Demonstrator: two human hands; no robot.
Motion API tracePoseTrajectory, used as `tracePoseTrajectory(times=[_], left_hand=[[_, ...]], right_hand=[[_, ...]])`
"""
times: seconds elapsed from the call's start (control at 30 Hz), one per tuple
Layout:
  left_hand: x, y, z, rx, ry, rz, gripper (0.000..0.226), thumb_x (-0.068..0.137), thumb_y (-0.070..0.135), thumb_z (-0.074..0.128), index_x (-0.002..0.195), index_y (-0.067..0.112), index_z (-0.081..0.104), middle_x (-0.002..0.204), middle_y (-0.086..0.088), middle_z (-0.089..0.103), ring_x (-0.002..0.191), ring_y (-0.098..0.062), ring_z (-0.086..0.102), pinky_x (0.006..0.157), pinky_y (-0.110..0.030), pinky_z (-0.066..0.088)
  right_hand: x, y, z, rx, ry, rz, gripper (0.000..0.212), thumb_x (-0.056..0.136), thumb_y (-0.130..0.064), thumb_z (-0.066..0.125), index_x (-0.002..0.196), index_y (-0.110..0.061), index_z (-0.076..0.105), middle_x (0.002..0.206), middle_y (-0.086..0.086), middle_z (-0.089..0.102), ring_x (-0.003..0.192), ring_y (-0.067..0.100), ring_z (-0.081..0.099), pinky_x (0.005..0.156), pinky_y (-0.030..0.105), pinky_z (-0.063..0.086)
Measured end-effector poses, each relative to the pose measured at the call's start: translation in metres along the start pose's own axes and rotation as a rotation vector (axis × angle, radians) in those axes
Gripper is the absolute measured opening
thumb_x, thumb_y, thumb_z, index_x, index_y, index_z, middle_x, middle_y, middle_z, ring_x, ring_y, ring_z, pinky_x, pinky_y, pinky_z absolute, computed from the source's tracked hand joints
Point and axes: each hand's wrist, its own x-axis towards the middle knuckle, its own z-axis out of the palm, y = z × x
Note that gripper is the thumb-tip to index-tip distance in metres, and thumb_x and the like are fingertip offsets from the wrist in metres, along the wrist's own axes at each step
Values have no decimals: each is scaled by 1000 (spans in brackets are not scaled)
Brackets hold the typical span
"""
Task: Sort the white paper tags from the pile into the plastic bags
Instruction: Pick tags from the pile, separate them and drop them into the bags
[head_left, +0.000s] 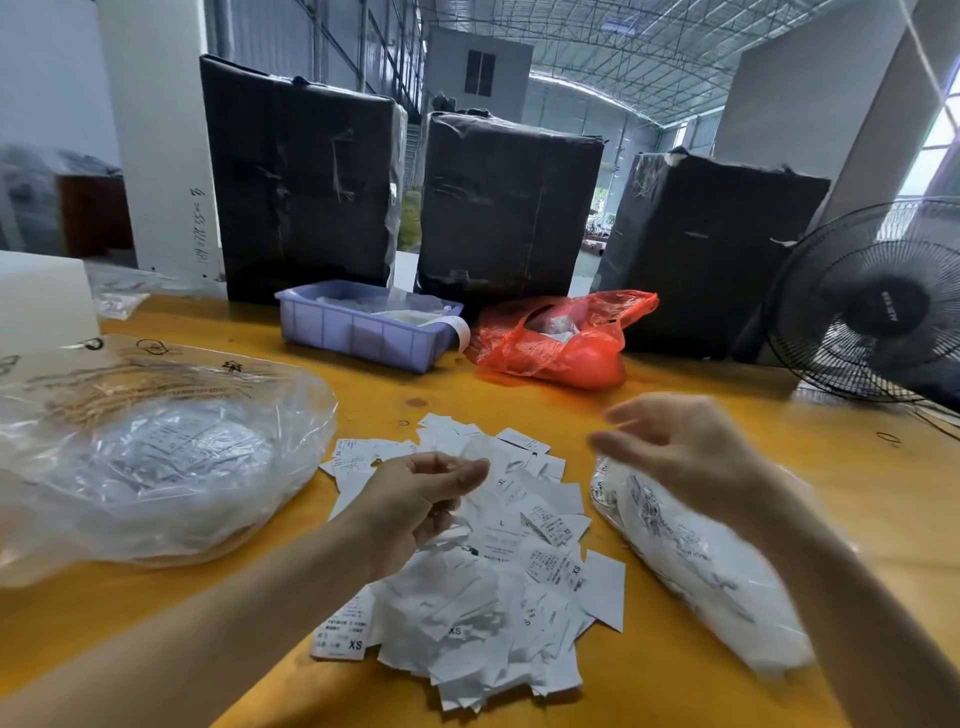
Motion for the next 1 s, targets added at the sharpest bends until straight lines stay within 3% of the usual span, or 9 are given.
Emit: tracePoseTrajectory(times=[0.13, 0.23, 0.4, 0.57, 0.7, 0.77, 0.87, 0.93, 1.0], left_hand=[[1, -1, 1, -135, -31, 31, 22, 58, 11, 74, 72, 6, 58, 58, -4, 60, 47, -10, 52, 45, -16, 46], [1, -3, 3, -159, -42, 80, 27, 60, 6, 71, 84, -3, 62, 66, -8, 68, 52, -11, 63, 49, -16, 51], [2, -5, 2, -172, -44, 132, 28, 63, -10, 69, 88, 0, 58, 71, -12, 69, 64, -19, 70, 56, -19, 54], [1, -5, 1, 27, -54, 149, 49, 67, -18, 71, 105, 7, 54, 79, -8, 72, 69, -19, 69, 60, -23, 55], [-2, 1, -1, 199, -170, 47, 67, 48, 18, 86, 110, 13, 60, 83, -3, 73, 71, -13, 69, 64, -25, 54], [-4, 2, -2, 262, -175, 43, 53, 48, 26, 84, 97, 11, 71, 70, -2, 67, 59, -10, 62, 59, -20, 50], [-2, 2, -3, 245, -79, 110, 17, 57, 15, 80, 71, 9, 74, 60, -3, 62, 52, -10, 52, 53, -18, 47], [1, 4, -6, 239, 3, 152, 15, 58, 13, 80, 69, 8, 71, 61, -2, 66, 58, -11, 57, 61, -21, 51], [2, 6, -9, 219, 52, 170, 22, 53, 15, 80, 69, 5, 69, 62, -5, 66, 65, -17, 60, 73, -30, 51]], right_hand=[[-8, -12, 65, 515, -378, 270, 88, 48, -48, 76, 124, -10, 54, 106, 4, 69, 94, 13, 68, 79, 27, 56], [-12, -5, 90, 734, -394, 362, 58, 56, -42, 79, 102, -10, 67, 94, 6, 73, 90, 19, 70, 80, 31, 55], [-9, 1, 91, 880, -204, 362, 6, 76, -10, 74, 80, -9, 69, 77, 6, 71, 72, 15, 69, 65, 24, 52], [-6, -2, 84, 770, -117, 260, 9, 81, -2, 68, 75, -8, 64, 71, 8, 70, 68, 17, 68, 65, 23, 50], [-6, -4, 79, 479, -90, 35, 10, 80, 3, 67, 76, -6, 66, 64, 7, 65, 59, 13, 60, 59, 24, 47], [-5, -5, 77, 403, -96, -41, 12, 82, 1, 66, 77, -10, 67, 65, 5, 66, 60, 12, 61, 60, 26, 49], [3, 4, 73, 359, 52, -46, 11, 87, -2, 61, 86, -11, 66, 76, 8, 70, 66, 15, 67, 65, 24, 56], [7, 19, 70, 165, 116, -30, 11, 90, -2, 57, 92, -8, 67, 82, 8, 69, 71, 19, 68, 67, 27, 57], [7, 33, 76, -34, 51, -20, 13, 91, -6, 56, 95, -6, 68, 85, 4, 68, 75, 18, 64, 68, 26, 53]])
